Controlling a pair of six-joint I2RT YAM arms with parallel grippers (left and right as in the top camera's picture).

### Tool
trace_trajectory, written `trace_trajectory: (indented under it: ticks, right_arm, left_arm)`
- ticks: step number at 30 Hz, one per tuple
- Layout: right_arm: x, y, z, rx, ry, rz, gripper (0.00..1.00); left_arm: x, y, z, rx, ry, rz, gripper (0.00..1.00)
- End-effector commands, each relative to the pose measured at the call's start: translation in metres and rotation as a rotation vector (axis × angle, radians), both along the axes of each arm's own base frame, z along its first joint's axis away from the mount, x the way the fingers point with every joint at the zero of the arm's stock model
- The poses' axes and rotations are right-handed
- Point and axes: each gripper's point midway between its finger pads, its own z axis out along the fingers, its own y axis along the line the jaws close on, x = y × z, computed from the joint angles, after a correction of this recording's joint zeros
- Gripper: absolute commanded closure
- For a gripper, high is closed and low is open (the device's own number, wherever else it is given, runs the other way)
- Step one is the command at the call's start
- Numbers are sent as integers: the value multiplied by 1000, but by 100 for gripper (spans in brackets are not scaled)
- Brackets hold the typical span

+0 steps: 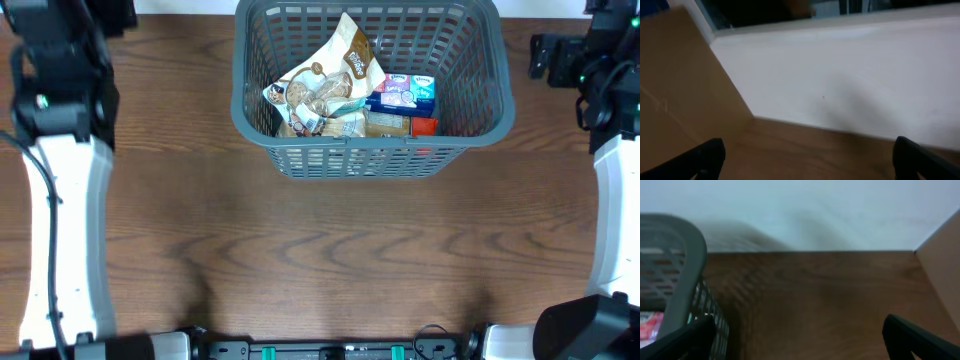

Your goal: Pack container

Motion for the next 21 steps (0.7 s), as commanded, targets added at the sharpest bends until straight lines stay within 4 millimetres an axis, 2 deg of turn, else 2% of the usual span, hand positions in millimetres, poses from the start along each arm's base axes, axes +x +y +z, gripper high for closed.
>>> trace_trajectory:
  ticks: [1,6,10,14,21]
  right_arm:
    - [-11,1,-20,-11,53,-50,1]
    - [-41,12,-33,-9,66,-75,1]
    - [-74,23,-49,2,70,-71,1]
    - [-109,36,-67,-3,72,-60,1]
    - [-159,47,-86,42,48,-87,1]
  left_arm:
    - [-24,-2,-27,-66,-9,7,1]
    - [-64,-10,-67,-106,8,-12,1]
    - [-91,-21,-90,-141,21,-52,1]
    - [-116,-27,-98,-180,-6,-65,1]
    - [-152,-43,-103,-212,1,-129,1]
